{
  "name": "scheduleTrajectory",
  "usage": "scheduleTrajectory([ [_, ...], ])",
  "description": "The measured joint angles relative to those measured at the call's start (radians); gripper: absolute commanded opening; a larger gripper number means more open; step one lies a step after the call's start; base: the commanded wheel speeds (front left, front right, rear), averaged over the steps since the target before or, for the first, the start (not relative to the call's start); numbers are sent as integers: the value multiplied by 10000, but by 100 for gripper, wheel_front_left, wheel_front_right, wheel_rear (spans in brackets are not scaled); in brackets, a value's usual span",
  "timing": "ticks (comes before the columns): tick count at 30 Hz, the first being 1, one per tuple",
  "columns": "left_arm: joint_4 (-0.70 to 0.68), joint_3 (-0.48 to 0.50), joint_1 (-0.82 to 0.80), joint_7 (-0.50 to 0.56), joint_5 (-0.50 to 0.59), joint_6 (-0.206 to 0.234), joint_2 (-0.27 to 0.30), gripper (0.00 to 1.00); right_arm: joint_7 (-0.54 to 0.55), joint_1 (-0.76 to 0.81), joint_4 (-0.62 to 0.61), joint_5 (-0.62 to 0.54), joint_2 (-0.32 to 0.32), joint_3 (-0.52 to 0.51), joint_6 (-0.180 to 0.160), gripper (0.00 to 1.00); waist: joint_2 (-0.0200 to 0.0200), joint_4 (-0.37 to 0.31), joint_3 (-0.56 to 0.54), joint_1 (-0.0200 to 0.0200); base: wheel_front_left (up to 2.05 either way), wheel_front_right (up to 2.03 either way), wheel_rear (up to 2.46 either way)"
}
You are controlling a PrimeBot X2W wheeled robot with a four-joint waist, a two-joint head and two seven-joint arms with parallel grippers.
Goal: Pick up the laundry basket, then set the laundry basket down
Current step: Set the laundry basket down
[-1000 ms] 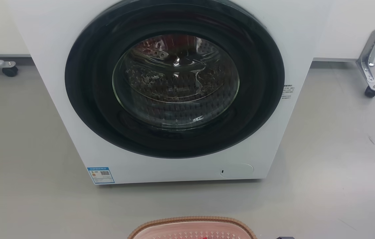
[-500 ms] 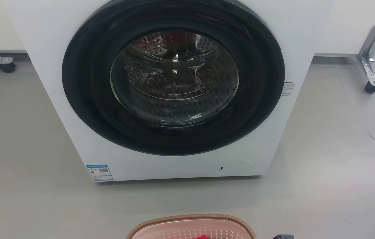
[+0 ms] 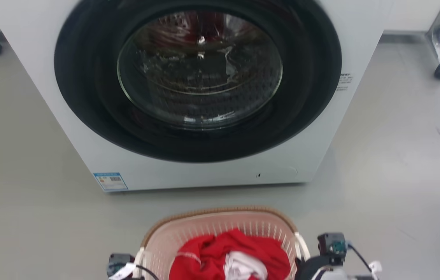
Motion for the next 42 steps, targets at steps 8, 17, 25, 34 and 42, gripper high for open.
scheduleTrajectory([
  [8,-188,17,-1017,-221,15,174,-27,0,-201,-1418,453,-230,19,-44,2,0,0,12,1142,1,0,0,0],
  [17,-313,-8,-1989,-408,184,360,-19,0,-543,-2369,692,-462,0,2,2,0,1,99,2437,2,0,0,0],
  [25,-407,15,-2938,-541,234,489,19,0,-826,-3248,775,-543,-56,-15,2,0,1,212,3623,1,0,0,0],
  [34,-489,31,-3801,-702,345,573,13,0,-1168,-4072,1062,-698,-71,-134,4,0,1,314,4974,1,0,0,0],
  [42,-552,84,-4473,-890,353,616,10,0,-1467,-4778,1290,-780,-81,-242,19,0,2,398,6083,1,0,0,0],
])
